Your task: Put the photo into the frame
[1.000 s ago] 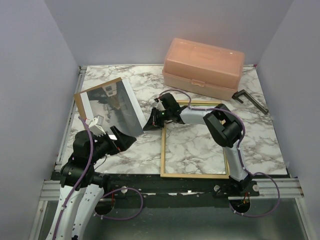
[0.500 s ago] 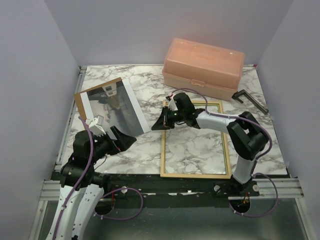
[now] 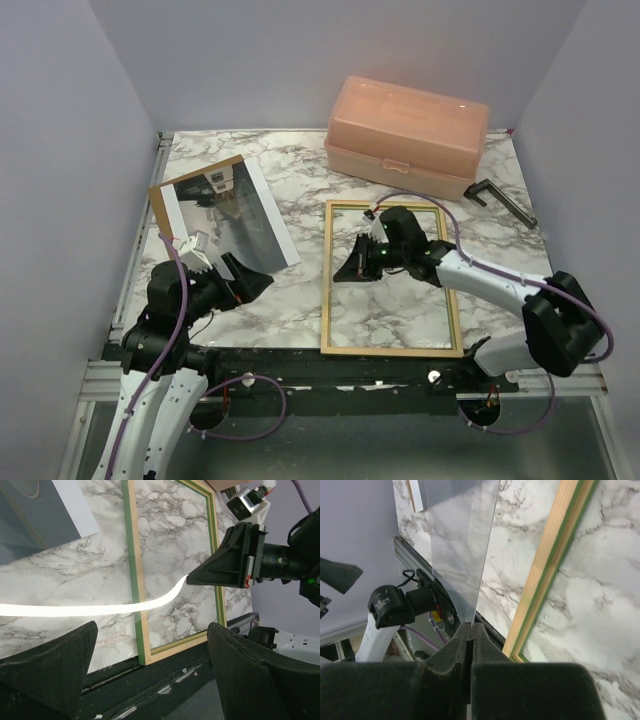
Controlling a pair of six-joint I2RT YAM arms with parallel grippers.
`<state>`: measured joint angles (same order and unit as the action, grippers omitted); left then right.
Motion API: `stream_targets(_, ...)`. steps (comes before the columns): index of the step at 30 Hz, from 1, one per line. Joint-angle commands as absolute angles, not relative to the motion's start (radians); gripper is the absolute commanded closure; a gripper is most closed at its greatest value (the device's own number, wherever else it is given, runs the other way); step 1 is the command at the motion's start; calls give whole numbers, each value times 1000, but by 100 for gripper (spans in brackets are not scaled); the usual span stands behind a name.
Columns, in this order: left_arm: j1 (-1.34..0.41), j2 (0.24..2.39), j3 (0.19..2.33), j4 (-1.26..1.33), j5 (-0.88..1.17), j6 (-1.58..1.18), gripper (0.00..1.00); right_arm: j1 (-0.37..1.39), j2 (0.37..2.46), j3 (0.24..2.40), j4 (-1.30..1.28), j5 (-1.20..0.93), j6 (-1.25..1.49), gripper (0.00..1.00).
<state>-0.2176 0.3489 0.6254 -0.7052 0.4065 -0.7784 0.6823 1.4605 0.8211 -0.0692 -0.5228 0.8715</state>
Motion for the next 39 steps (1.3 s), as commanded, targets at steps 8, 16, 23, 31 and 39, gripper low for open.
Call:
stream_targets(8, -213, 331, 597, -690, 442, -790, 7, 679, 1268, 692, -273, -294, 758, 29)
stream_targets(16, -214, 323, 583, -705, 448, -790, 7, 623, 1419, 761, -208, -396, 711, 28)
stream_targets(23, -214, 283, 559, -699, 468, -822, 6, 551, 1616, 809, -45, -639, 705, 29)
stream_targets(31, -214, 268, 557, -703, 485, -834, 6, 551, 1792, 840, 140, -818, 754, 36)
stream_targets(39, -214, 251, 546, -701, 484, -843, 6, 551, 1836, 816, 249, -904, 810, 56)
